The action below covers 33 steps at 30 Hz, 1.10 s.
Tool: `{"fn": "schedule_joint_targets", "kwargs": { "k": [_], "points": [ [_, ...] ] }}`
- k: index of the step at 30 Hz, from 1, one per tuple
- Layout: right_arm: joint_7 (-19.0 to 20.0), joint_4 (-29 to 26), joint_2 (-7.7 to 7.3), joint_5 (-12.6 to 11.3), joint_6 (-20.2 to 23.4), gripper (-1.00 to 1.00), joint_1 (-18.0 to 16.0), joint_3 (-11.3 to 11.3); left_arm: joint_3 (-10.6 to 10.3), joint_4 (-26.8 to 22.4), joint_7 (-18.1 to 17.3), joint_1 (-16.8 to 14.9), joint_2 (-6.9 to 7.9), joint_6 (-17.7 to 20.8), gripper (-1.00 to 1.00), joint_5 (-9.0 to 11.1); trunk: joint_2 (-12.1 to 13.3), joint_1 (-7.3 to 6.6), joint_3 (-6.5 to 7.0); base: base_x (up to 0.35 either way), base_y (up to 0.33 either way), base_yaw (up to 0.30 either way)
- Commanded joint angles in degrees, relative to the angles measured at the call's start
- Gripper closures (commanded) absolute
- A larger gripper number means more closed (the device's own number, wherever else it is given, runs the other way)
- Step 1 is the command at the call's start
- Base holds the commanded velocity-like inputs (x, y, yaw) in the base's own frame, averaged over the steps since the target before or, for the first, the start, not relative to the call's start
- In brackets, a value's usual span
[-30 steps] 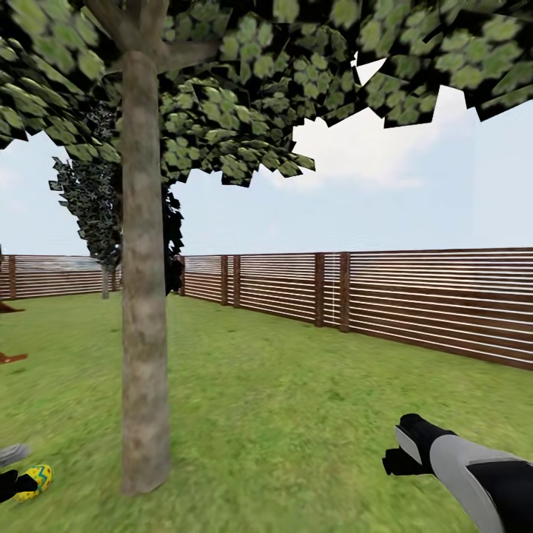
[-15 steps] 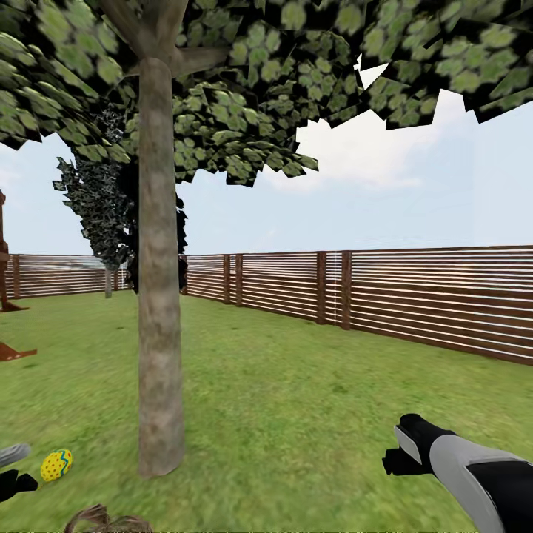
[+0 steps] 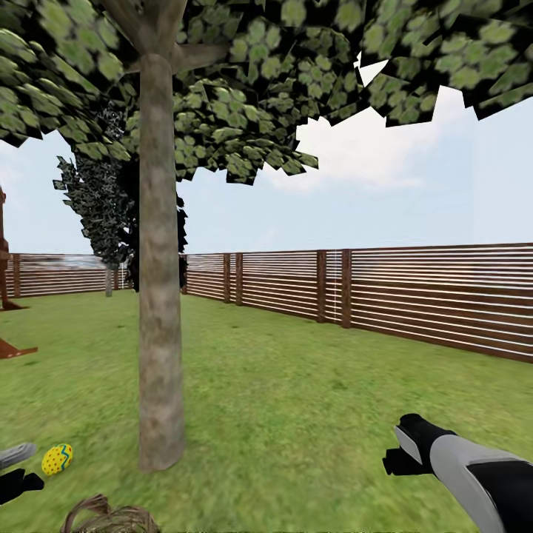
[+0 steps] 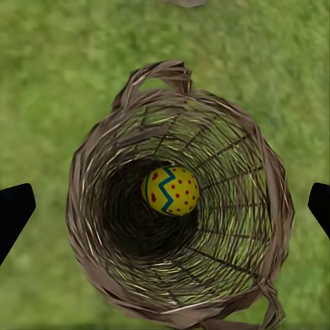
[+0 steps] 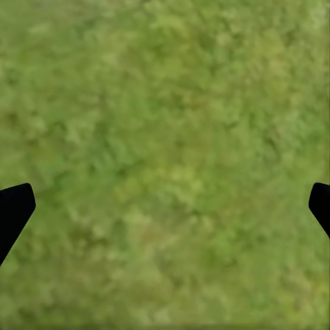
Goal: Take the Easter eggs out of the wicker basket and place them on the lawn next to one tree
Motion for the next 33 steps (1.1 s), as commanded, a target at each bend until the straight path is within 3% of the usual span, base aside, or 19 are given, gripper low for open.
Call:
{"fn": "schedule_joint_targets", "kwargs": {
  "k": [1, 10, 33],
  "points": [
    [-0.1, 0.1, 0.01, -0.2, 0.1, -1.0, -0.1, 0.3, 0.5, 0.1, -0.1, -0.1, 0.0, 0.1, -1.0, -0.5, -0.5, 0.23, -0.26, 0.0, 0.0, 0.0],
    [-0.1, 0.1, -0.09, -0.2, 0.1, -1.0, -0.1, 0.3, 0.6, 0.0, 0.0, -0.1, -1.11, 0.1, -1.0, -0.5, -4.1, 2.2, -1.88, 0.0, 0.0, 0.0],
    [-0.1, 0.1, -0.36, -0.1, 0.1, -1.0, -0.1, 0.3, 0.7, -0.1, -0.2, -0.1, -1.34, 0.1, -1.0, -0.2, -13.3, 7.25, -6.01, 0.0, 0.0, 0.0]
  ]
}}
